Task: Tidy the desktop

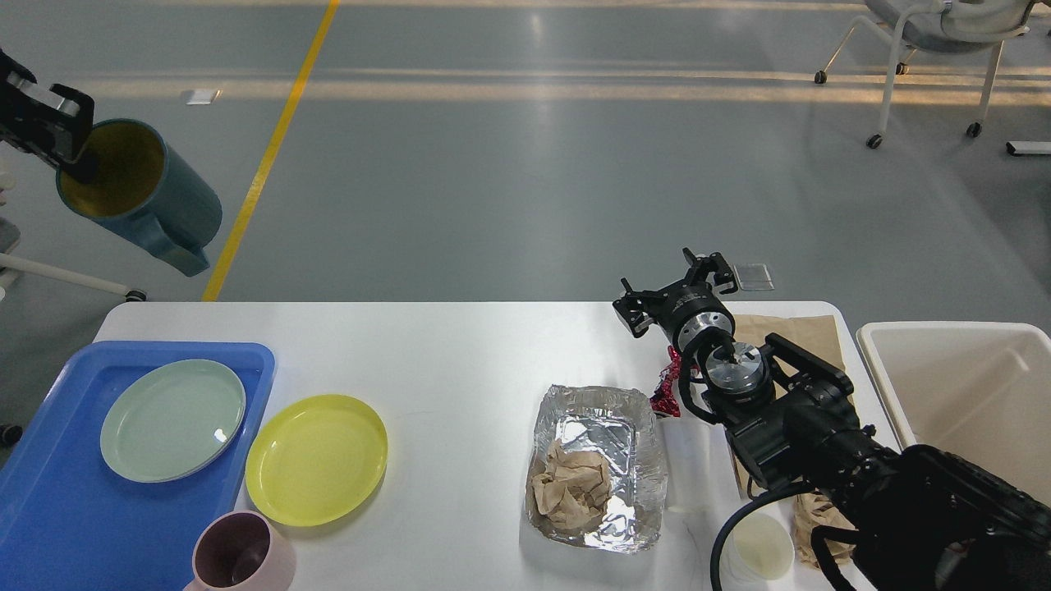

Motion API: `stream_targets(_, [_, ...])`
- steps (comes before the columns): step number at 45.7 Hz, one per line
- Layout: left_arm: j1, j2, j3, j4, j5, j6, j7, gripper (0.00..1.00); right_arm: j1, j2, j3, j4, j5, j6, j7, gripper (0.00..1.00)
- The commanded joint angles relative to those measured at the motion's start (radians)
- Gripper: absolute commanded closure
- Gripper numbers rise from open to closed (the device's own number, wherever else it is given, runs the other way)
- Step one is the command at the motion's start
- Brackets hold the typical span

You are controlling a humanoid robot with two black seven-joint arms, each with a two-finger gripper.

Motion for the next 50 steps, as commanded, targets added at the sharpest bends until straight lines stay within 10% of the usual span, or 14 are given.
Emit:
stream_targets(1, [0.100,0.013,0.012,0.000,0.000,0.000,0.007,1.00,0.000,0.000,0.000,0.000,0.000,0.000,0.000,0.00])
stream_targets(14, [0.348,0.111,0.020,0.016,0.003,0.000,0.050,1.00,0.000,0.000,0.000,0.000,0.000,0.000,0.001,0.00])
stream_targets(28, [0.529,0.275,-0.019,0.039,0.003,0.000,0.260,1.00,0.000,0.000,0.000,0.000,0.000,0.000,0.000,0.00])
stream_targets(50, [0.888,0.358,-0.187,0.179,0.011,0.156,0.285,1.00,0.000,0.000,-0.001,0.000,0.000,0.000,0.000,0.00])
